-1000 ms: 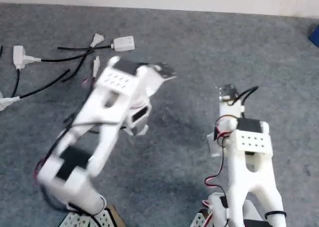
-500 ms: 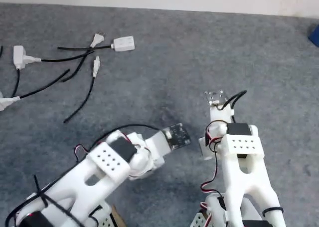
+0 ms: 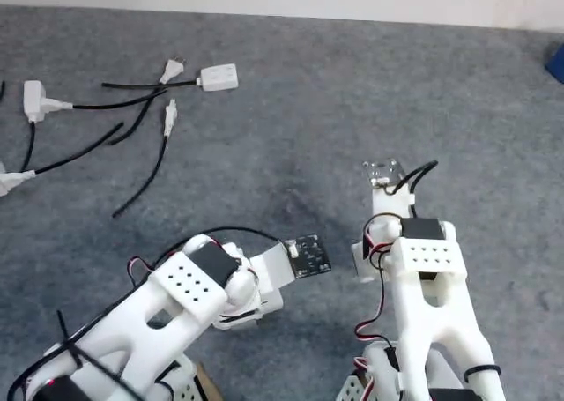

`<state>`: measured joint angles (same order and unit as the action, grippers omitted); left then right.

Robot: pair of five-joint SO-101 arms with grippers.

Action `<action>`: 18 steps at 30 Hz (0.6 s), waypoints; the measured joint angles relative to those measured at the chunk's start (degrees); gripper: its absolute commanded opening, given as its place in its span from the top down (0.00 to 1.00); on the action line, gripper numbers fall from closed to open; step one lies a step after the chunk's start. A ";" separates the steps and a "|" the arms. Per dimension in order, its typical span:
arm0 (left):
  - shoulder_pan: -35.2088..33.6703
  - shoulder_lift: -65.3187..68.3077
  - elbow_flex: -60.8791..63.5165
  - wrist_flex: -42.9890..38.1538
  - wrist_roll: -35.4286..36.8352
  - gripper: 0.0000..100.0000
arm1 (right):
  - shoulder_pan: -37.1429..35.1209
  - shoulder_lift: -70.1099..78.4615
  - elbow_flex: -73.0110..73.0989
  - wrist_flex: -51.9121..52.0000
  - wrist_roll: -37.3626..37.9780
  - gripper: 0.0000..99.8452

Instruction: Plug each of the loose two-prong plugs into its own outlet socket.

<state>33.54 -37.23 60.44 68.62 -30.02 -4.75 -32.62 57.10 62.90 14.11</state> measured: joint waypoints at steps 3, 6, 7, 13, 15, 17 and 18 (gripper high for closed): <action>-3.52 -3.43 -0.26 0.62 -0.18 0.91 | 0.09 0.00 0.00 -1.05 -0.09 0.64; -9.76 -7.91 -0.26 0.62 0.00 0.92 | 0.00 0.00 0.00 -1.23 -0.09 0.64; -11.78 -9.14 -0.26 0.62 -0.18 0.92 | 0.00 0.00 0.00 -1.23 -0.09 0.64; -13.98 -11.25 1.67 -2.02 -0.44 0.92 | 0.00 0.00 0.00 -1.23 -0.09 0.64; -14.24 -11.25 1.85 -2.55 -0.35 0.92 | 0.00 0.00 0.00 -1.23 -0.09 0.64; -13.71 -11.25 1.85 -2.73 -0.44 0.92 | 0.00 0.00 0.00 -1.23 -0.09 0.64; -12.75 -11.25 1.85 -2.81 -0.18 0.92 | 0.00 0.00 0.00 -1.23 -0.09 0.64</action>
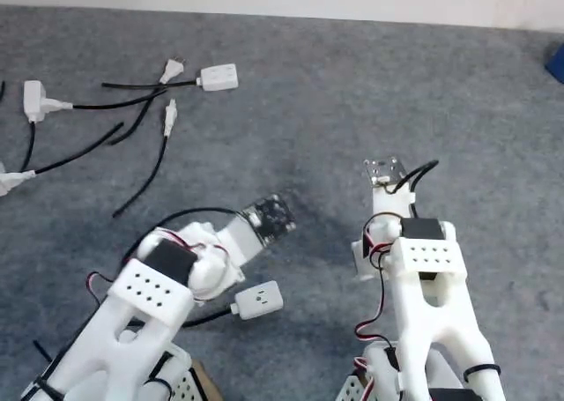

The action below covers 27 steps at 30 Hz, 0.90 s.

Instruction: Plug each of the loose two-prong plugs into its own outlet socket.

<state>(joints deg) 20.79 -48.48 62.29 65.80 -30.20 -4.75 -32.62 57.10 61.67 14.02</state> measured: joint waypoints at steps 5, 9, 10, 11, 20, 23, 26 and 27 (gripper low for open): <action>7.03 0.00 0.00 0.97 3.34 0.92 | 0.00 0.00 0.00 0.00 0.00 0.64; 10.29 0.00 -0.18 2.90 5.19 0.92 | 0.00 0.00 0.00 0.00 0.00 0.64; 10.55 0.00 -0.18 2.99 5.45 0.92 | 0.00 0.00 0.00 0.00 0.00 0.64; 10.64 0.00 -0.18 3.08 5.45 0.92 | 0.00 0.00 0.00 -0.09 0.00 0.64; 17.76 -0.09 0.62 3.08 5.45 0.92 | 0.00 0.00 0.00 -0.26 0.00 0.64; 18.81 -0.09 2.11 1.93 5.71 0.92 | 0.00 0.00 0.00 -0.26 0.00 0.64; 18.73 -0.09 3.43 0.26 5.80 0.92 | 0.00 0.00 0.00 -0.26 0.00 0.64; 18.81 -0.09 3.87 -0.18 5.80 0.92 | 0.00 0.00 0.00 -0.35 0.00 0.64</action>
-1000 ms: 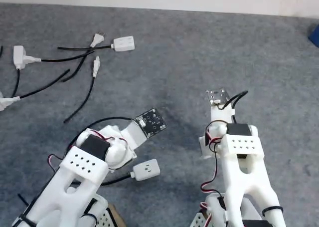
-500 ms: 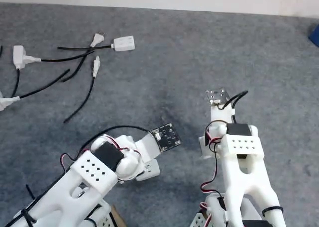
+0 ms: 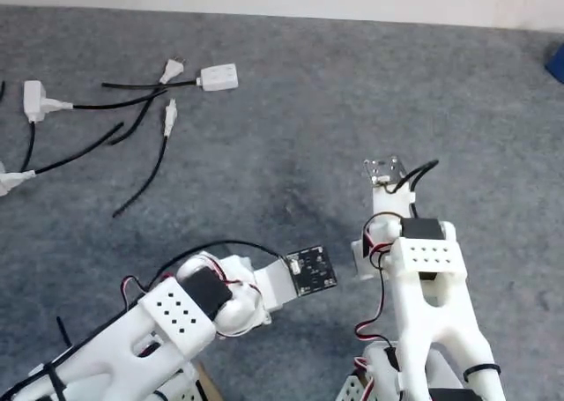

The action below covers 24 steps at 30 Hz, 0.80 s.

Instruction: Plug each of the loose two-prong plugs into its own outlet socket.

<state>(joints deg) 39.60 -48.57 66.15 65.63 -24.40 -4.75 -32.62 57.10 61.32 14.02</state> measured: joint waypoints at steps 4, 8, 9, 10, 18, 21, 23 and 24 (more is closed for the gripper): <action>-0.26 0.00 2.11 -2.73 -0.26 0.92 | 0.00 0.00 0.62 0.00 0.00 0.64; -4.57 0.00 3.34 -5.54 -2.20 0.92 | 0.00 0.00 1.58 0.00 0.00 0.64; -5.54 0.00 3.34 -5.89 -2.55 0.92 | 0.00 0.00 1.58 0.00 0.00 0.64; -6.15 0.18 3.34 -6.15 -2.55 0.92 | 0.00 0.00 1.58 0.00 0.00 0.64; -6.95 14.24 1.32 -12.48 -2.81 0.92 | 0.00 0.00 1.58 0.00 0.00 0.64; -7.38 21.54 -1.58 -12.92 -2.73 0.93 | 0.09 0.00 1.58 0.00 0.00 0.64; -8.00 25.76 -3.43 -12.75 -3.25 0.93 | 0.00 0.00 1.58 0.00 0.00 0.64; -9.32 27.25 -4.66 -12.66 -3.69 0.93 | 0.00 0.00 1.58 0.00 0.00 0.64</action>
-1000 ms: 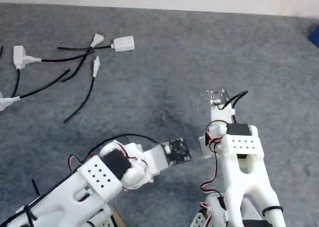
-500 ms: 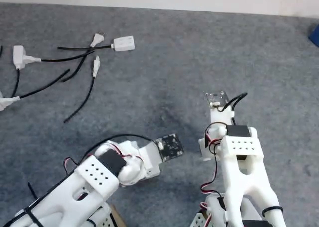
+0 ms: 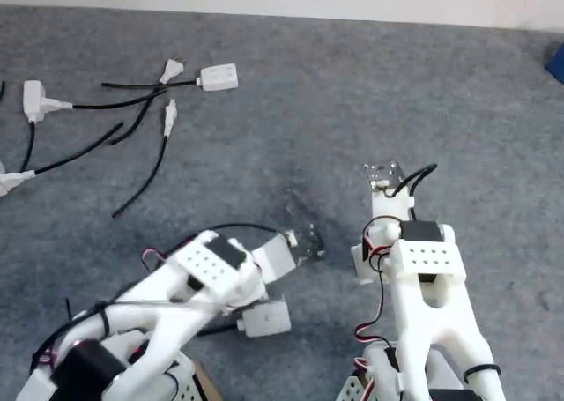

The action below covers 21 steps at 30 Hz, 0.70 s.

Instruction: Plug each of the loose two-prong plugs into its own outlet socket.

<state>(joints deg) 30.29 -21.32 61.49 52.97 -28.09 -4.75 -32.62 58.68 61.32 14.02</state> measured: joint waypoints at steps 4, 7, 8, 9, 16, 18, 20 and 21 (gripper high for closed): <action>-7.74 1.49 -3.25 0.09 -1.85 0.93 | 0.09 -0.35 0.00 0.00 0.00 0.64; -13.71 0.18 -4.13 0.09 -1.93 0.93 | 2.46 -4.66 0.00 1.93 0.00 0.64; -14.95 -1.41 -4.22 0.09 -1.85 0.93 | 3.78 -7.30 0.18 3.08 0.00 0.64; -15.82 -3.34 -4.22 0.09 -1.85 0.93 | 4.75 -10.37 0.26 4.48 0.35 0.64; -11.34 -27.25 -0.70 13.36 -0.88 0.92 | -2.73 -31.21 6.07 13.27 2.46 0.64; -5.98 -35.60 0.79 18.81 0.00 0.91 | -3.25 -31.91 6.86 13.27 2.46 0.64; -0.35 -43.16 2.11 22.51 0.18 0.87 | -3.43 -30.95 6.86 13.19 2.46 0.64; 1.76 -45.63 2.90 23.21 0.18 0.85 | -3.34 -29.45 6.86 12.84 2.46 0.64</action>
<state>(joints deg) 32.04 -66.95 64.40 76.18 -27.91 -8.09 -62.07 65.54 74.15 16.48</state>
